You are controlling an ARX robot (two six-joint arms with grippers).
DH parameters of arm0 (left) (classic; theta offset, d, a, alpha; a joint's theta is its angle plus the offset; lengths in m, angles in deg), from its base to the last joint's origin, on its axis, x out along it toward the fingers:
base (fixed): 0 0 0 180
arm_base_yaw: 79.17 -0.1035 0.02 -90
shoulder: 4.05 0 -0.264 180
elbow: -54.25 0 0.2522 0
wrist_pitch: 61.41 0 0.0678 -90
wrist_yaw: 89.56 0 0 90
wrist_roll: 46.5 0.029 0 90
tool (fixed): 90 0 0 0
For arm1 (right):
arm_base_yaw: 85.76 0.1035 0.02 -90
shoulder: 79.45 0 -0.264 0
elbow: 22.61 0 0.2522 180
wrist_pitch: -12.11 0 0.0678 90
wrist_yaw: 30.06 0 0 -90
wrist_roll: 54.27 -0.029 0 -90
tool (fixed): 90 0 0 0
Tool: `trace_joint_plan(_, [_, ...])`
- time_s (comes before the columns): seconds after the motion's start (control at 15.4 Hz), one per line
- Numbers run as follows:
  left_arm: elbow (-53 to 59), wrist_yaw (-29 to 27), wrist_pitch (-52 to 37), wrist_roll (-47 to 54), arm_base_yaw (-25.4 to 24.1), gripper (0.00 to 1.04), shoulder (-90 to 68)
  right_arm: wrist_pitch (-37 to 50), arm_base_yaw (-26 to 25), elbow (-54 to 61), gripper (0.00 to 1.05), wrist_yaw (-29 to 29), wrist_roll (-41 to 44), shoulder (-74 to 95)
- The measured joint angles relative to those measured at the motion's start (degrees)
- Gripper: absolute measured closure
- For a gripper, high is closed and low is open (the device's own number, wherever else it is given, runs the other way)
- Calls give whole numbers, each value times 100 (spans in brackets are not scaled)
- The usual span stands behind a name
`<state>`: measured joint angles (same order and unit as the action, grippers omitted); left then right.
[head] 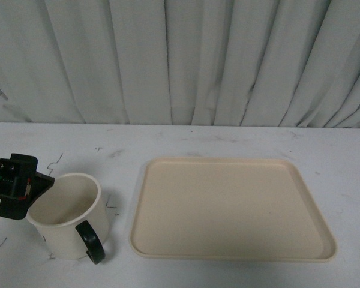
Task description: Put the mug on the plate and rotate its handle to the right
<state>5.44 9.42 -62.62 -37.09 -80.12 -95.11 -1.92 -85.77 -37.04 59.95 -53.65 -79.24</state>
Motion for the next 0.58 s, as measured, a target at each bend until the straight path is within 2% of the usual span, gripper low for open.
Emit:
trace_joint_plan(0.19, [-144, -35, -107, -164, -179, 7, -533, 0, 0, 0, 6, 0, 0, 0])
trace_joint_plan(0.45, [-212, -238, -319, -186, -66, 8, -970, 0, 0, 0, 6, 0, 0, 0])
trace_joint_plan(0.58, [-212, -280, -361, -192, 4, 29, -1082, 0, 0, 0, 6, 0, 0, 0])
